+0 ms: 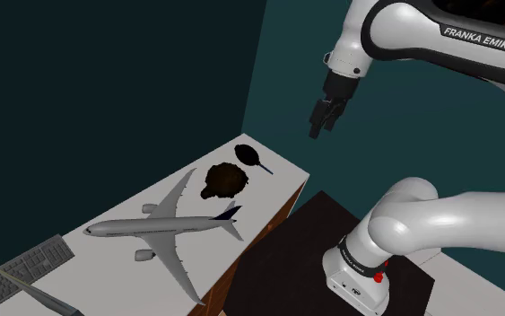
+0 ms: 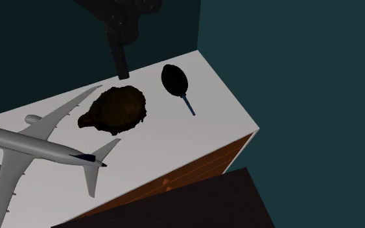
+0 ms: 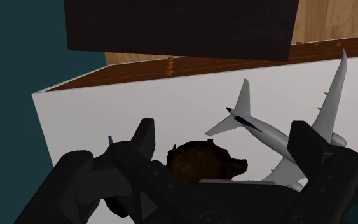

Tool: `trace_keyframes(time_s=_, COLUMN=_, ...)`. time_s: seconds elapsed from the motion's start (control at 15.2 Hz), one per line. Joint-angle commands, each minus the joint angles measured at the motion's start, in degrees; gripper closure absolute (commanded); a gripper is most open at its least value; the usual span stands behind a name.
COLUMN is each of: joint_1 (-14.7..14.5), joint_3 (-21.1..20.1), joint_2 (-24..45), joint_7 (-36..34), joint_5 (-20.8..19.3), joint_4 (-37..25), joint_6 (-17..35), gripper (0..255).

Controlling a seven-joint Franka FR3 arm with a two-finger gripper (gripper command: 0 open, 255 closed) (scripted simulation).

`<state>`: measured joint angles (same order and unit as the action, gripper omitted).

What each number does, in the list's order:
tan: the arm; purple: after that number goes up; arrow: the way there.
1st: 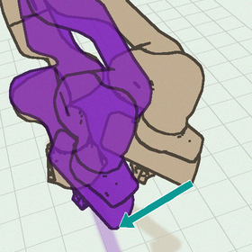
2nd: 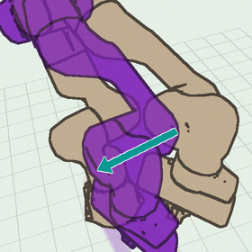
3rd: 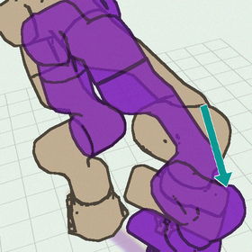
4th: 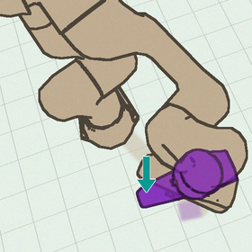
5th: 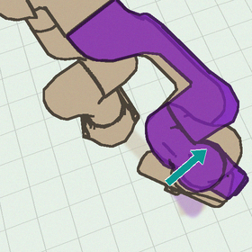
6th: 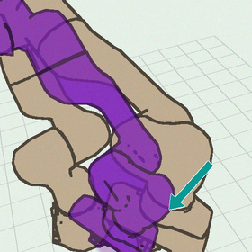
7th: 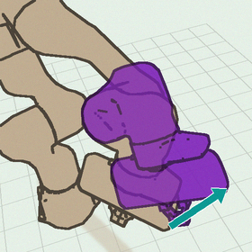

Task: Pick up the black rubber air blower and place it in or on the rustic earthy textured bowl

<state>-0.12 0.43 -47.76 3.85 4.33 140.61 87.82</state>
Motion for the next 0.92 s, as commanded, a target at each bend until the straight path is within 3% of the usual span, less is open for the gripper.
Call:
trace_keyframes(time_s=0.0, joint_1=0.0, joint_3=0.0, joint_2=0.0, joint_7=0.0, joint_5=0.0, joint_4=0.0, joint_6=0.0, gripper=0)
trace_keyframes(time_s=0.86, joint_1=2.5, joint_3=2.1, joint_2=18.6, joint_7=3.7, joint_5=-4.9, joint_4=8.2, joint_6=28.4, gripper=0)
